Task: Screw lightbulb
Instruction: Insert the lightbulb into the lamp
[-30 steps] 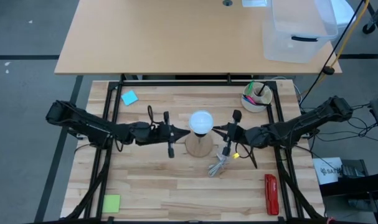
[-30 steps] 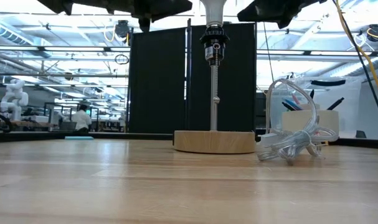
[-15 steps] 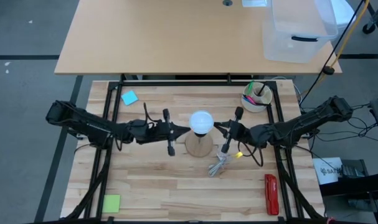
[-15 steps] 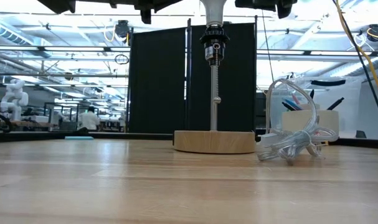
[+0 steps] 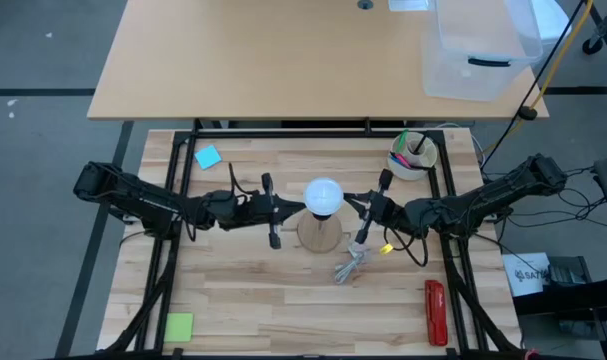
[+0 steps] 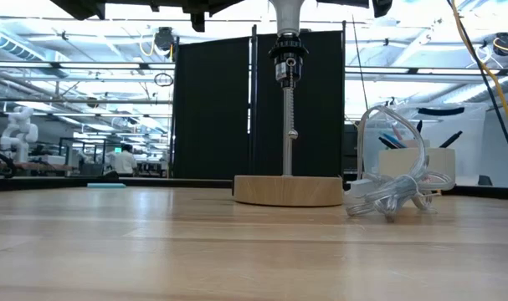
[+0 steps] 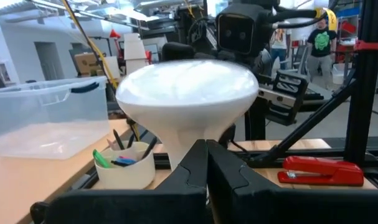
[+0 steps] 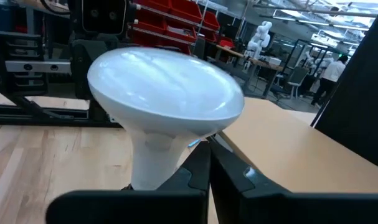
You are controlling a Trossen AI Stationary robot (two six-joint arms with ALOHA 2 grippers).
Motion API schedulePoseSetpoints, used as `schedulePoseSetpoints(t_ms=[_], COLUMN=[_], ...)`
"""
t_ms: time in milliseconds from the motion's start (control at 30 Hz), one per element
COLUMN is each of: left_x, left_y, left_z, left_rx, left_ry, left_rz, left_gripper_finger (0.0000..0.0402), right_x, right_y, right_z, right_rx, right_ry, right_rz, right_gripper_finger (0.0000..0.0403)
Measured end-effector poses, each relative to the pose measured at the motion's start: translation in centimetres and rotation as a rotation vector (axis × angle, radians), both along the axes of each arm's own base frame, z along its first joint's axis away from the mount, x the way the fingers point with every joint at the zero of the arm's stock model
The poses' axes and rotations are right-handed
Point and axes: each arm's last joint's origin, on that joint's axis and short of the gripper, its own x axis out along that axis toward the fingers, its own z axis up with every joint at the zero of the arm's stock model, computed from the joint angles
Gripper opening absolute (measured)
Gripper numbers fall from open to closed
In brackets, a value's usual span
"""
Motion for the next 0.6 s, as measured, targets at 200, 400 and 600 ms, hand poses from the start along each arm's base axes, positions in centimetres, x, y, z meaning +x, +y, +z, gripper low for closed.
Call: schedulePoseSetpoints(t_ms=[200,400,600], left_x=[0.0,-0.03,-0.02], left_y=[0.1,0.06,0.14], left_z=[0.07,0.33,0.34], left_rx=[0.016,0.022,0.028], left_ry=[-0.005,-0.032,-0.033], left_rz=[0.005,-0.009,-0.006], left_gripper_finger=[0.0,0.0,0.0], right_x=[0.0,0.0,0.0], right_y=[0.0,-0.01,-0.01], right_z=[0.0,0.12,0.18], right_rx=[-0.002,-0.015,-0.023], right_ry=[0.001,-0.004,-0.005], right_rz=[-0.001,-0.002,-0.002], right_gripper_finger=[0.0,0.0,0.0])
